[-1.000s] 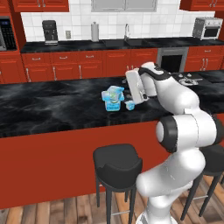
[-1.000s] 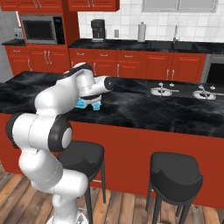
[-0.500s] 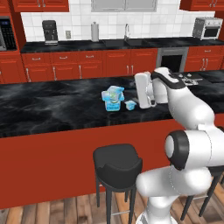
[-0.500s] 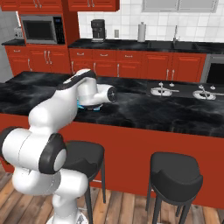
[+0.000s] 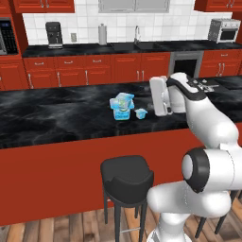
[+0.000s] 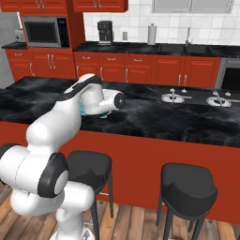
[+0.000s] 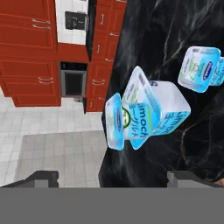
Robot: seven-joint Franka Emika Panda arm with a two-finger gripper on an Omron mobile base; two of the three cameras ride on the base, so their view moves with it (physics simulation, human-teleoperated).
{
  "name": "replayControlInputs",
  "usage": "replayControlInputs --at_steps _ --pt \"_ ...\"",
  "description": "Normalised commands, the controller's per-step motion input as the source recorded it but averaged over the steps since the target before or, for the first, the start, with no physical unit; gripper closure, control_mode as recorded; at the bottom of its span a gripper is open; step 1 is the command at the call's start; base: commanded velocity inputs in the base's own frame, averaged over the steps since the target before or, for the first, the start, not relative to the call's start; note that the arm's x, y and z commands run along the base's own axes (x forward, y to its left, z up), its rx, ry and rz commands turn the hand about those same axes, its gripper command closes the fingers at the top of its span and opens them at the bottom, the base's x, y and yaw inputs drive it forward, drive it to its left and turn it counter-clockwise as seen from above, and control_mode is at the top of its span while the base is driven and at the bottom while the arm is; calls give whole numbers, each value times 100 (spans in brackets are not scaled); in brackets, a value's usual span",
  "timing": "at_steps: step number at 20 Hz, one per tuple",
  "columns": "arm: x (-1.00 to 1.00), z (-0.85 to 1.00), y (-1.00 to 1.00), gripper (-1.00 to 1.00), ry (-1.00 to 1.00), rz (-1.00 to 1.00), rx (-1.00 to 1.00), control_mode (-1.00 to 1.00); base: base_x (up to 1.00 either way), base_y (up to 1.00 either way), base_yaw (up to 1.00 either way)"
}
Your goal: Stack the yogurt containers by placing the smaller containers on top of the larger containers.
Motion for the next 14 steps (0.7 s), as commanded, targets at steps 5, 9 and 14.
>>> replayControlInputs --at_steps 5,9,14 --pt "0 7 -16 -100 0 -1 -6 -100 0 0 0" --pt "-2 -2 -51 -100 7 1 8 -100 0 0 0" --pt "0 0 -45 -100 12 8 19 -100 0 0 0"
